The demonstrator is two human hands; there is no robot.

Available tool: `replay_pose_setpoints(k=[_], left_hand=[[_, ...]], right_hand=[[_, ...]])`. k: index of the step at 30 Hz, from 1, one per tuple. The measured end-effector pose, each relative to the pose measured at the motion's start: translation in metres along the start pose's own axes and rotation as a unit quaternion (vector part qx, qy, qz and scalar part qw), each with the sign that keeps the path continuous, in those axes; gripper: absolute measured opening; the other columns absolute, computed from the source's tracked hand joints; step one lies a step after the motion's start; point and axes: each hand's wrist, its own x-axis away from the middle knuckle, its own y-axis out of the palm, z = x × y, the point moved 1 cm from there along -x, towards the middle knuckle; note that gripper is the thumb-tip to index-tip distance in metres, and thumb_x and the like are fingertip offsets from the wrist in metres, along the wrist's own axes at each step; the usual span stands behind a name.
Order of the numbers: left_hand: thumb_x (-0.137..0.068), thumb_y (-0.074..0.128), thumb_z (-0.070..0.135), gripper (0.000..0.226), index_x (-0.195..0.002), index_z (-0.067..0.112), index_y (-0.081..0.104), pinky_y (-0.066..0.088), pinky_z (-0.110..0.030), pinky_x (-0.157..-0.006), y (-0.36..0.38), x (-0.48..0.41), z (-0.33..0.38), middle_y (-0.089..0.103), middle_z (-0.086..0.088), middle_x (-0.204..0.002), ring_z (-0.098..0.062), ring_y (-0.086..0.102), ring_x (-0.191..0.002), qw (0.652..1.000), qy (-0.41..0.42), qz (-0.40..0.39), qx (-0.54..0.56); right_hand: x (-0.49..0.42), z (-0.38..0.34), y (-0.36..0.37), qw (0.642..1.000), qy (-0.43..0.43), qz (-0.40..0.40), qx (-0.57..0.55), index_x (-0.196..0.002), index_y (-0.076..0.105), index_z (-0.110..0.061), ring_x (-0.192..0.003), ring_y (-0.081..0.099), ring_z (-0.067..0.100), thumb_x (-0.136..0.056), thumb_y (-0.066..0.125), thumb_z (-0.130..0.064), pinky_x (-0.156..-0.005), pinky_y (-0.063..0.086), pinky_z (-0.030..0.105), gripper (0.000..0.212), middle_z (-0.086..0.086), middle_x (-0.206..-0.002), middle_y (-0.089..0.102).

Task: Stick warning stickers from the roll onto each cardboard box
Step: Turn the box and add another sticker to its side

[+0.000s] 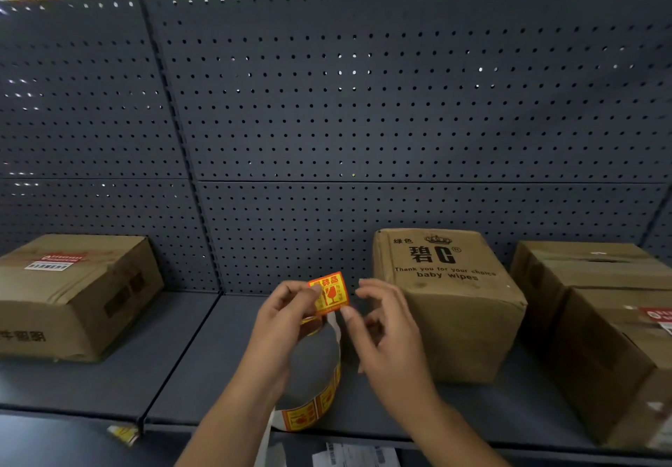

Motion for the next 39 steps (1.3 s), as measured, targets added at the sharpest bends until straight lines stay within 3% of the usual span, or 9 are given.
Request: replay_pose_setpoints(k=[3, 6, 12, 21, 23, 27, 33, 36, 39], left_hand=[[-0.097, 0.069, 0.022, 0.012, -0.090, 0.013, 0.064, 0.050, -0.036, -0.079, -0.002, 0.002, 0.009, 0.066, -0.005, -0.083, -0.017, 0.062, -0.081, 0.998, 0.007, -0.053, -0.023], [-0.096, 0.070, 0.026, 0.016, -0.091, 0.011, 0.066, 0.049, -0.031, -0.074, -0.002, 0.006, 0.018, 0.061, -0.003, -0.077, -0.015, 0.058, -0.076, 0.991, 0.046, -0.096, -0.076], [-0.094, 0.074, 0.028, 0.012, -0.096, 0.016, 0.072, 0.058, -0.041, -0.078, 0.000, 0.002, 0.024, 0.073, -0.003, -0.084, -0.027, 0.070, -0.082, 0.964, 0.181, -0.042, -0.191], [-0.099, 0.069, 0.028, 0.007, -0.098, 0.023, 0.064, 0.052, -0.020, -0.070, 0.021, 0.004, 0.022, 0.065, 0.003, -0.088, -0.010, 0.063, -0.080, 0.946, 0.259, -0.007, -0.196], [-0.100, 0.067, 0.027, 0.007, -0.099, 0.023, 0.061, 0.049, -0.017, -0.070, 0.025, 0.005, 0.023, 0.063, 0.005, -0.087, -0.008, 0.061, -0.080, 0.943, 0.263, -0.028, -0.200], [-0.101, 0.065, 0.026, 0.006, -0.103, 0.024, 0.059, 0.049, -0.015, -0.077, 0.035, 0.002, 0.022, 0.065, 0.006, -0.092, -0.010, 0.064, -0.090, 0.942, 0.250, -0.063, -0.216], [-0.097, 0.071, 0.027, 0.017, -0.106, 0.032, 0.058, 0.047, -0.012, -0.071, 0.059, 0.001, 0.019, 0.068, 0.017, -0.087, -0.001, 0.065, -0.087, 0.930, 0.259, -0.039, -0.258], [-0.095, 0.073, 0.031, 0.032, -0.117, 0.035, 0.050, 0.046, -0.011, -0.065, 0.072, 0.000, 0.025, 0.070, 0.012, -0.084, 0.001, 0.065, -0.081, 0.918, 0.265, -0.040, -0.291], [-0.095, 0.074, 0.031, 0.030, -0.113, 0.033, 0.050, 0.046, -0.013, -0.063, 0.090, 0.000, 0.031, 0.070, 0.009, -0.084, -0.001, 0.065, -0.077, 0.911, 0.275, -0.059, -0.302]], right_hand=[[-0.015, -0.008, -0.005, 0.990, 0.098, -0.006, -0.097, -0.112, 0.063, -0.032, -0.055, 0.061, 0.013, -0.100, 0.066, -0.035, -0.045, 0.050, 0.034, 0.013, 0.002, -0.080, 0.066], [-0.027, -0.013, -0.013, 0.980, 0.121, -0.038, -0.156, -0.101, 0.067, -0.020, -0.050, 0.053, 0.029, -0.099, 0.069, -0.024, -0.039, 0.043, 0.032, 0.005, 0.016, -0.066, 0.062], [-0.036, -0.023, -0.023, 0.983, 0.099, -0.033, -0.148, -0.094, 0.071, -0.019, -0.045, 0.051, 0.013, -0.095, 0.074, -0.022, -0.036, 0.037, 0.026, 0.005, 0.016, -0.071, 0.061], [-0.042, -0.032, -0.028, 0.998, 0.022, 0.014, -0.063, -0.098, 0.071, -0.026, -0.067, 0.063, 0.007, -0.097, 0.072, -0.022, -0.061, 0.050, 0.023, 0.005, -0.002, -0.085, 0.070], [-0.042, -0.033, -0.034, 0.998, 0.019, 0.025, -0.062, -0.107, 0.071, -0.028, -0.078, 0.068, 0.009, -0.097, 0.072, -0.022, -0.068, 0.052, 0.025, 0.012, -0.004, -0.090, 0.071], [-0.042, -0.032, -0.047, 0.996, 0.043, 0.046, -0.059, -0.145, 0.052, -0.031, -0.089, 0.070, 0.016, -0.096, 0.074, -0.026, -0.079, 0.060, 0.035, 0.054, -0.002, -0.093, 0.070], [-0.041, -0.028, -0.069, 0.996, 0.039, 0.076, -0.010, -0.111, 0.059, -0.039, -0.089, 0.068, 0.012, -0.094, 0.075, -0.022, -0.079, 0.061, 0.040, 0.028, -0.005, -0.094, 0.069], [-0.039, -0.024, -0.079, 0.995, 0.043, 0.093, 0.005, -0.105, 0.060, -0.034, -0.090, 0.066, 0.008, -0.094, 0.075, -0.020, -0.080, 0.059, 0.031, 0.024, -0.005, -0.095, 0.068], [-0.038, -0.020, -0.095, 0.990, 0.036, 0.134, 0.019, -0.103, 0.059, -0.034, -0.090, 0.066, 0.006, -0.093, 0.076, -0.019, -0.078, 0.056, 0.023, 0.025, -0.009, -0.094, 0.067]])
